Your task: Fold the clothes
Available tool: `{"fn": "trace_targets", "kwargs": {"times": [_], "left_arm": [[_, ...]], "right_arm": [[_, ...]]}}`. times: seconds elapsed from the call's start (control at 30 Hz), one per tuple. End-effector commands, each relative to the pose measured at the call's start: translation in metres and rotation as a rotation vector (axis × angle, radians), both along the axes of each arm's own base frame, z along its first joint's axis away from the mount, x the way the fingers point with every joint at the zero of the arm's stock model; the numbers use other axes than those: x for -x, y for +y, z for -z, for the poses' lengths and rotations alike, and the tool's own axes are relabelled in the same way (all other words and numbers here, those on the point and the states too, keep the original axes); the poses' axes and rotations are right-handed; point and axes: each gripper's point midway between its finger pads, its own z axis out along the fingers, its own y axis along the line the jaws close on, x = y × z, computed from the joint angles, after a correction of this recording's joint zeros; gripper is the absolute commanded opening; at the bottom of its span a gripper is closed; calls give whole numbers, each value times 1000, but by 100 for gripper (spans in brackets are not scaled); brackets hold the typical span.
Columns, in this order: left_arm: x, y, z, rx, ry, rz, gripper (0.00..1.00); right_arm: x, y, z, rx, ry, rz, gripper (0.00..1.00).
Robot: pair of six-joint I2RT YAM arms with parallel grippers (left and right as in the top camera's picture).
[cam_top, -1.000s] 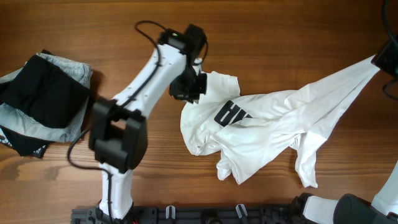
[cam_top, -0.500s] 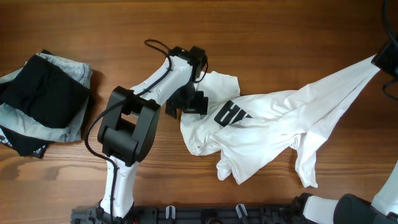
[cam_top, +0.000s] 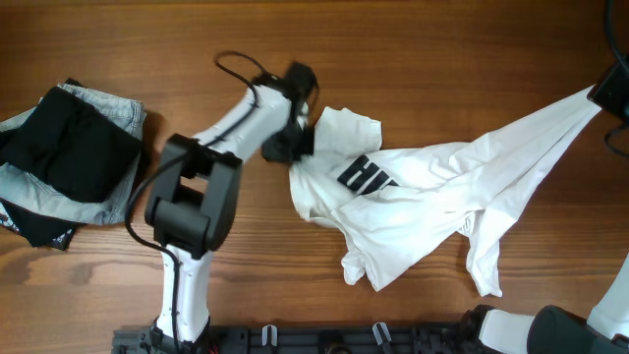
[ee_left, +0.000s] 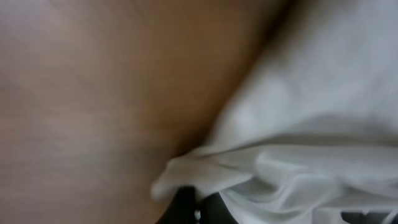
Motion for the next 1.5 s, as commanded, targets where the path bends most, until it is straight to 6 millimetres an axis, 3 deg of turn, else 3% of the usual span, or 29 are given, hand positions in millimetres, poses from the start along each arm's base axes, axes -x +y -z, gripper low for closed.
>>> {"fn": "trace_targets", "kwargs": {"times": [0.0, 0.1, 0.17, 0.23, 0.27, 0.3, 0.33, 0.47, 0.53, 0.67, 0.77, 0.93, 1.1, 1.2, 1.3, 1.37, 1.47], "left_arm": [[-91, 49, -53, 27, -221, -206, 4], [-132, 69, -96, 92, -348, -293, 4], [-147, 75, -115, 138, -395, -312, 4], [-142, 76, -115, 154, -369, -314, 36], [-136, 76, -112, 146, -344, -313, 59], [-127, 74, -106, 134, -305, -309, 69], [-114, 72, -101, 118, -254, -303, 70], [-33, 54, -80, 14, 43, -232, 69], [-4, 42, -69, -24, 129, -183, 69], [26, 34, -38, -114, 189, -124, 69], [50, 43, -16, -202, 240, -138, 69], [47, 44, -7, -213, 219, -164, 66], [37, 21, -3, -154, 159, -137, 45], [38, 12, -2, -149, 147, -115, 20], [39, 11, -2, -149, 145, -109, 15], [38, 12, -2, -149, 146, -109, 4], [36, 13, -5, -143, 139, -103, 4]], "right_arm": [[-6, -4, 8, -11, 17, 10, 5], [-7, -4, 11, -15, 28, 9, 5], [-7, -4, 13, -19, 34, 9, 5], [-7, -4, 14, -20, 38, 9, 5], [-6, -4, 14, -20, 39, 9, 5], [-6, -4, 14, -21, 42, 9, 5], [-6, -4, 15, -21, 44, 8, 5], [-4, -3, 22, -28, 62, 7, 5], [-5, -3, 22, -29, 64, 7, 5], [-4, -3, 23, -30, 68, 6, 5], [-4, -3, 23, -28, 68, 4, 5], [-4, -3, 23, -29, 69, 4, 5], [-4, -3, 23, -29, 69, 4, 5], [-3, -3, 23, -29, 70, 5, 5], [-3, -3, 23, -29, 71, 4, 5], [-3, -3, 23, -29, 71, 4, 5], [-3, -3, 23, -30, 71, 4, 5]]}}
